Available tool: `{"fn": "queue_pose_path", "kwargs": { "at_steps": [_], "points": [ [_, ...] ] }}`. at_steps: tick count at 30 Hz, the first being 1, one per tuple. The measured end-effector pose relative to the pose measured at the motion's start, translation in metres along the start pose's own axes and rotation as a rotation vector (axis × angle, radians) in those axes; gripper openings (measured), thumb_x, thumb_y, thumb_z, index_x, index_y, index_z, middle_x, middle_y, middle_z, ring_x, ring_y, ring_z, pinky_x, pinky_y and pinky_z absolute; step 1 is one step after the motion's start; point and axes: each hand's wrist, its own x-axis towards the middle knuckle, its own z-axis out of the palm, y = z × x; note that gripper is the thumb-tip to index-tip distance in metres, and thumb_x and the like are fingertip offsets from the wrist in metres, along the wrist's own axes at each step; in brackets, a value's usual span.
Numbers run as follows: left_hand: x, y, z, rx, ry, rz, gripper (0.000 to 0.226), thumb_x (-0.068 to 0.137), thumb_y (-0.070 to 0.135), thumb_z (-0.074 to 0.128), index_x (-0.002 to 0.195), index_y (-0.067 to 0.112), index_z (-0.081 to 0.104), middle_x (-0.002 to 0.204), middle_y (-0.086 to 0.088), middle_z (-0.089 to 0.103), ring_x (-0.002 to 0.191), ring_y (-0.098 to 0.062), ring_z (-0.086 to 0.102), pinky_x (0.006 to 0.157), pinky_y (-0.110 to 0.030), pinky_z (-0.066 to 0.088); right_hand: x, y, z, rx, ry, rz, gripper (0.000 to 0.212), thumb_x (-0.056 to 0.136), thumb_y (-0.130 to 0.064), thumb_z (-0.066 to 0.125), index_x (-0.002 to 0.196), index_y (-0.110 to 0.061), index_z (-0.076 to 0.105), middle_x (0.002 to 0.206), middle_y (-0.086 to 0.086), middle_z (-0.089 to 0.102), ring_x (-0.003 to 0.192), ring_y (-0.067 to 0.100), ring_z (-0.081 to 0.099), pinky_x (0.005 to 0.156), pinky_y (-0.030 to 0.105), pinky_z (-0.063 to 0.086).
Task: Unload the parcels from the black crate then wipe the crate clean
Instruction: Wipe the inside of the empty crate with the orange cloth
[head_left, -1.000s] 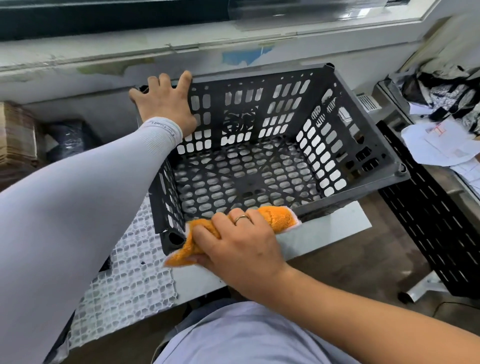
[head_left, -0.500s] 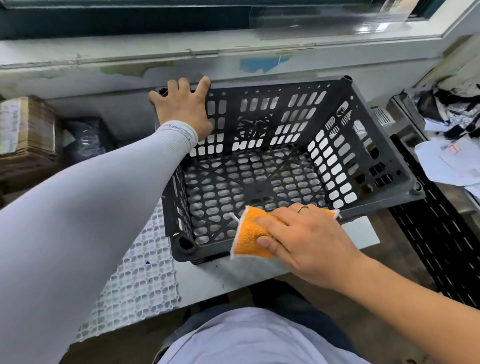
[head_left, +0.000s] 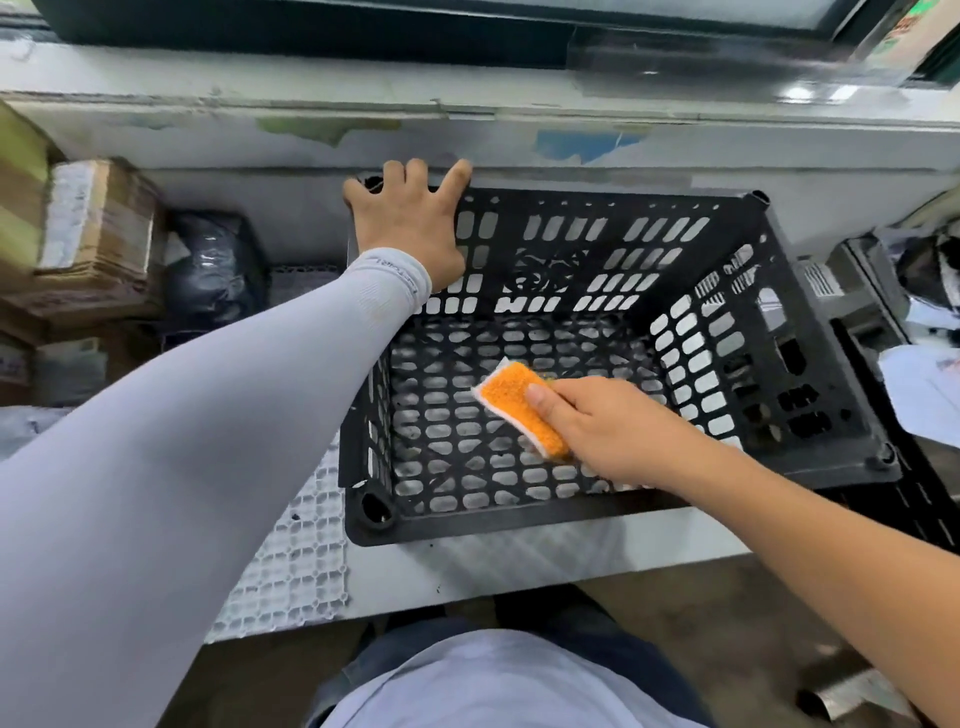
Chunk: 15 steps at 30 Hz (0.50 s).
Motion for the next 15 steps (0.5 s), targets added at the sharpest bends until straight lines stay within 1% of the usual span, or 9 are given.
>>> {"fn": "queue_pose_path", "kwargs": {
  "at_steps": [3,4,6,8,10,12,13,14,15],
  "points": [
    [0.0,0.001,0.002,0.013,0.003,-0.002,0.087,0.081,0.044,0.067,0.153,0.04,0.017,0.138,-0.013,0.048,0.129,-0.035,0.044,0.096,-0.061,0.037,0.027,0.001,0.002,0.042,-0.075,-0.023,0.052,0.109,-0.055,0.028,0.096,-0.023,0.067,0.076,-0.009,0.073,0.068,0.002,0.067,0.067,0.03,0.05],
    [0.001,0.001,0.002,0.019,0.003,-0.007,0.088,0.081,0.045,0.067,0.153,0.04,0.017,0.138,-0.013,0.048,0.129,-0.035,0.044,0.096,-0.06,0.037,0.037,0.002,0.002,0.054,-0.081,-0.037,0.054,0.109,-0.055,0.028,0.099,-0.021,0.069,0.078,-0.007,0.074,0.071,0.005,0.068,0.07,0.032,0.052],
    [0.001,0.0,0.003,0.03,0.005,-0.015,0.088,0.082,0.048,0.067,0.154,0.041,0.017,0.138,-0.012,0.048,0.128,-0.034,0.044,0.095,-0.058,0.037,0.054,0.004,0.0,0.075,-0.066,-0.06,0.06,0.108,-0.056,0.028,0.101,-0.013,0.069,0.085,0.001,0.075,0.078,0.018,0.068,0.078,0.04,0.052],
    [0.002,0.0,0.004,0.034,0.004,-0.023,0.087,0.084,0.049,0.065,0.155,0.042,0.016,0.139,-0.011,0.048,0.129,-0.033,0.044,0.095,-0.058,0.037,0.071,0.006,-0.002,0.106,-0.029,-0.074,0.063,0.108,-0.056,0.028,0.101,-0.009,0.069,0.087,0.008,0.074,0.079,0.023,0.066,0.079,0.04,0.052],
    [0.004,0.0,0.004,0.028,0.001,-0.025,0.087,0.086,0.05,0.062,0.156,0.043,0.013,0.142,-0.01,0.047,0.131,-0.032,0.043,0.095,-0.058,0.037,0.085,0.007,0.001,0.118,-0.003,-0.122,0.061,0.108,-0.057,0.027,0.101,-0.012,0.069,0.085,0.005,0.072,0.078,0.02,0.066,0.077,0.038,0.052],
    [0.004,0.001,0.003,0.018,-0.004,-0.023,0.087,0.086,0.053,0.059,0.158,0.044,0.01,0.145,-0.01,0.046,0.133,-0.032,0.042,0.096,-0.057,0.036,0.095,0.009,0.009,0.074,-0.011,-0.238,0.054,0.108,-0.054,0.028,0.103,-0.017,0.067,0.086,0.0,0.07,0.079,0.016,0.064,0.075,0.038,0.051],
    [0.004,0.001,0.002,0.015,-0.012,-0.02,0.088,0.086,0.053,0.057,0.159,0.044,0.008,0.148,-0.01,0.044,0.135,-0.031,0.041,0.096,-0.058,0.036,0.1,0.01,0.017,0.034,-0.024,-0.319,0.051,0.109,-0.052,0.028,0.107,-0.019,0.066,0.094,0.0,0.07,0.085,0.017,0.064,0.078,0.039,0.051],
    [0.004,0.0,0.001,0.01,-0.023,-0.019,0.089,0.086,0.054,0.056,0.159,0.044,0.006,0.152,-0.01,0.041,0.138,-0.031,0.039,0.097,-0.058,0.036,0.106,0.013,0.027,-0.027,-0.057,-0.397,0.05,0.109,-0.053,0.026,0.116,-0.021,0.064,0.11,0.002,0.07,0.098,0.02,0.064,0.087,0.041,0.051],
    [0.004,-0.001,-0.001,-0.001,-0.042,-0.018,0.091,0.086,0.054,0.056,0.16,0.045,0.004,0.158,-0.009,0.036,0.142,-0.031,0.035,0.099,-0.059,0.035,0.112,0.016,0.039,-0.12,-0.111,-0.458,0.053,0.108,-0.056,0.023,0.131,-0.025,0.06,0.132,0.005,0.064,0.116,0.026,0.061,0.099,0.045,0.05]
  ]
}}
